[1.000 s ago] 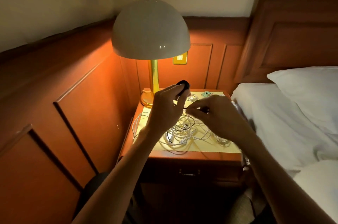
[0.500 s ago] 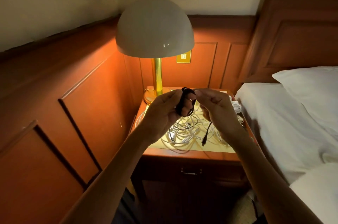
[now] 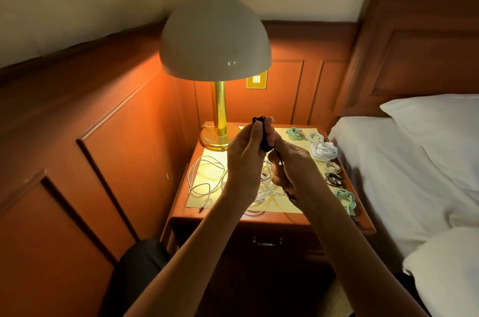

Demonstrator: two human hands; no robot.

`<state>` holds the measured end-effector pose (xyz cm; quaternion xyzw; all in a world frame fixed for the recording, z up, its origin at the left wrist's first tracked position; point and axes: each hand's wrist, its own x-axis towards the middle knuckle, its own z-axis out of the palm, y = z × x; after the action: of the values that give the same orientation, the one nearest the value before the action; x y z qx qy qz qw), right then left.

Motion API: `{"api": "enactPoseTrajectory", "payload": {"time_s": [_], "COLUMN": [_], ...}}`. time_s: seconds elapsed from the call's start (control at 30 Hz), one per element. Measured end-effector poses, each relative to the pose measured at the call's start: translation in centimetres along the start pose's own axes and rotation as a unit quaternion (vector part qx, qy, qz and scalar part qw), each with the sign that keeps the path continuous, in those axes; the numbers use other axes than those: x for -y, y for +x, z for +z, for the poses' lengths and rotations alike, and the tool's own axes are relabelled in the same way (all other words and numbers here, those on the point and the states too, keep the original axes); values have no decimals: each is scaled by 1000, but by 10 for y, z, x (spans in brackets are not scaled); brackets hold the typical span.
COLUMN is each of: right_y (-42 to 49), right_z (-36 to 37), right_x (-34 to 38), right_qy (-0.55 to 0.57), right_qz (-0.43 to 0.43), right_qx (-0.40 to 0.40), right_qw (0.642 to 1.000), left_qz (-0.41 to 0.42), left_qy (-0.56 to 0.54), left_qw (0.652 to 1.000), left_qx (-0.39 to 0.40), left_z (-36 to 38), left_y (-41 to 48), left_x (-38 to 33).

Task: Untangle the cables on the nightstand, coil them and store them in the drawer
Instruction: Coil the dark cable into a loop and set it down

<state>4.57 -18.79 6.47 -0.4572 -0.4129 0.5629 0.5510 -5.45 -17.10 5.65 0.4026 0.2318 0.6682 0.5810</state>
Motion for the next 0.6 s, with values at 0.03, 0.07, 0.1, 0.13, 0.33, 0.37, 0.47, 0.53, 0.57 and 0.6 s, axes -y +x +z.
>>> {"api": "enactPoseTrajectory", "payload": {"time_s": [0.03, 0.07, 0.1, 0.13, 0.33, 0.37, 0.47, 0.53, 0.57, 0.6], "right_y": [-1, 0, 0, 0, -4, -4, -4, 0, 2, 5], "right_z": [-2, -3, -4, -3, 11, 10, 3, -6, -12, -19], "right_x": [1, 0, -2, -6, -24, -22, -15, -10, -6, -1], "right_qy": [9, 18, 23, 18, -171, -209, -292, -347, -389, -434], "right_qz": [16, 19, 9, -18, -221, -248, -327, -361, -368, -367], "right_qx": [5, 7, -3, -25, -170, -181, -194, -176, -151, -117], "right_qw": [1000, 1000, 1000, 999, 945, 928, 878, 847, 831, 815], "left_qz": [11, 18, 20, 17, -24, -21, -43, -73, -86, -89], "left_qy": [25, 39, 46, 52, 25, 43, 80, 111, 149, 210], "left_qw": [1000, 999, 999, 998, 998, 998, 996, 991, 985, 973], "left_qx": [7, 14, 22, 22, -43, -40, -17, 4, 16, 34], "left_z": [-2, -2, -3, -2, 9, 8, 5, -4, -10, -18], "left_y": [0, -1, -2, -3, -10, -11, -9, -3, 1, 7], "left_x": [2, 4, 6, 9, 12, 11, 2, -6, -9, -10]}}
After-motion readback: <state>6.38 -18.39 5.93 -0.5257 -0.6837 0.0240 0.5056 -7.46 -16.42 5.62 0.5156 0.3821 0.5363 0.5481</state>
